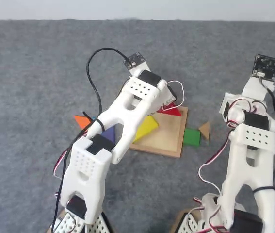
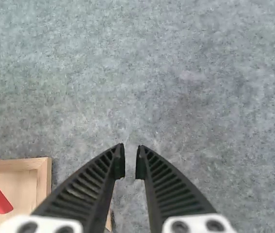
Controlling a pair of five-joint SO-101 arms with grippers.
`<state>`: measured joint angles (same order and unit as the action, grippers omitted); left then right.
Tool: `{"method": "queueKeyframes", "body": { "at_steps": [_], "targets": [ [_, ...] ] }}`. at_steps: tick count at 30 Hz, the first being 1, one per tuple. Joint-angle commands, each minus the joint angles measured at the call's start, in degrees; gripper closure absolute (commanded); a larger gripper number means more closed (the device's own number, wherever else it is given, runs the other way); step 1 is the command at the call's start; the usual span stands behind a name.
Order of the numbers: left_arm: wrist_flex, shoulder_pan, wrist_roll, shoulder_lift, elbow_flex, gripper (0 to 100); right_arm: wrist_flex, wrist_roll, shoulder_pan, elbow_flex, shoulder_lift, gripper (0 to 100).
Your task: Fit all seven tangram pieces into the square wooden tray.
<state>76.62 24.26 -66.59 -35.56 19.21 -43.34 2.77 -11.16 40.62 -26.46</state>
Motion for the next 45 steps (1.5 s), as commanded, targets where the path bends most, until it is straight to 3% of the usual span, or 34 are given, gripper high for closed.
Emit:
{"method": "queueKeyframes", "body": {
  "at_steps": [1, 12, 18, 22, 30, 41, 45],
  "targets": [
    [0.35, 0.44, -0.88, 0.62, 1.01, 77, -0.31, 0.18, -0.31, -1.41, -3.12, 93.7],
    [-3.16, 5.36, -0.88, -5.45, 2.95, 77, 0.04, 0.18, -0.57, -1.41, -3.12, 93.7],
    [3.96, 5.63, -0.79, -7.21, 10.77, 77, 0.04, 0.18, -0.57, -1.41, -3.12, 93.7],
    [4.13, 5.63, -0.70, -9.05, 11.82, 77, 0.04, 0.09, -0.40, -1.41, -3.12, 93.7],
    [11.25, 5.71, -0.44, -9.58, 15.43, 58, 0.04, -1.85, -0.22, -1.41, -3.12, 93.7],
    [24.18, 3.52, 13.10, -7.56, 26.51, 58, -0.31, -2.73, -0.13, -2.02, -3.65, 93.7],
    [24.18, -0.62, 22.59, -1.67, 25.01, 64, -3.47, -9.32, 4.26, -4.92, -1.45, 96.5]
  ]
}}
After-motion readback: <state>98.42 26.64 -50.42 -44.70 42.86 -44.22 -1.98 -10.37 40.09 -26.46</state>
